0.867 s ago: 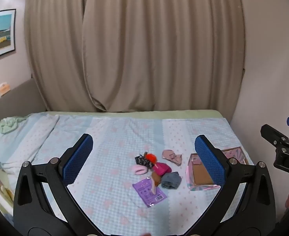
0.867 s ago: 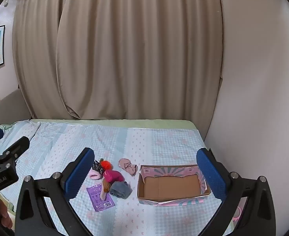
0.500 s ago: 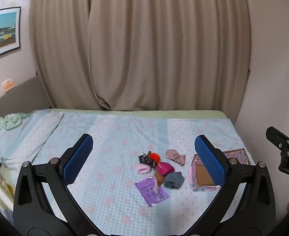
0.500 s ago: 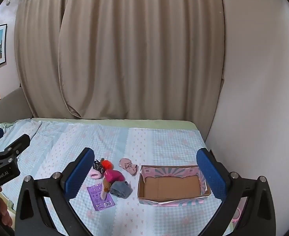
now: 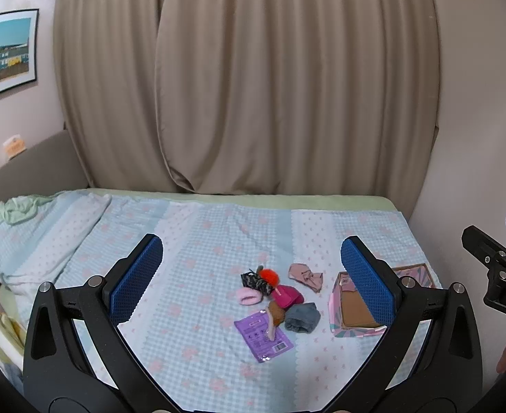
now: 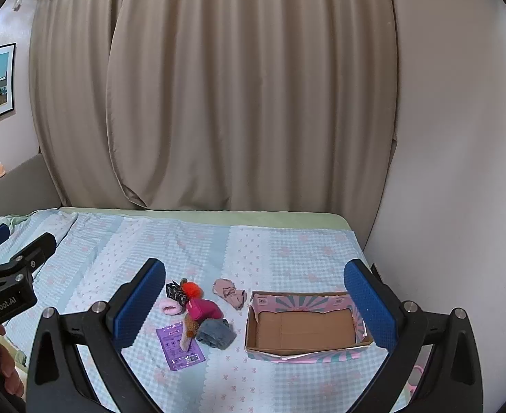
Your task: Organize soft objects
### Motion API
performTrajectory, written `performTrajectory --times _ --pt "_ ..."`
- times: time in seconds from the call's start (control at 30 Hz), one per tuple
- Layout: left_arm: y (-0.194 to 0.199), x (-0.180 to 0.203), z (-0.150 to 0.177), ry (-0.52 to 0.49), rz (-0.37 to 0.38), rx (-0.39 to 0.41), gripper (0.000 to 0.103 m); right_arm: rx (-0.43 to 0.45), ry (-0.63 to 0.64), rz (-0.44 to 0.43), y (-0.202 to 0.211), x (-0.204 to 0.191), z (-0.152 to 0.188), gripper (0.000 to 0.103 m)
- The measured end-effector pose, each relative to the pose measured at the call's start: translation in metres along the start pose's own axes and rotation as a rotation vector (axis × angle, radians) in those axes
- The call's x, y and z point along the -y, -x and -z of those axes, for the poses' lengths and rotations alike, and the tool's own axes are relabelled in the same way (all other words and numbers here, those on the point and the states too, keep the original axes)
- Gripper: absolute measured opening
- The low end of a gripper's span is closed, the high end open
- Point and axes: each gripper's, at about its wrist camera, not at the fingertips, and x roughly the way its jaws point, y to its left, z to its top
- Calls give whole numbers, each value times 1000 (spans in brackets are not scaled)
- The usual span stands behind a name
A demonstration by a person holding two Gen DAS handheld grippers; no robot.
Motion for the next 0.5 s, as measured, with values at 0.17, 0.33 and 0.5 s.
performTrajectory --times 0.17,0.33,0.5 --pt "-2 -3 4 11 7 -7 103 0 -1 0 0 -1 1 103" --pt "-1 -6 4 13 9 -7 103 -1 -13 -13 -2 1 0 103" --pt "-2 -5 4 11 6 -7 103 5 -6 -9 -2 -2 1 103"
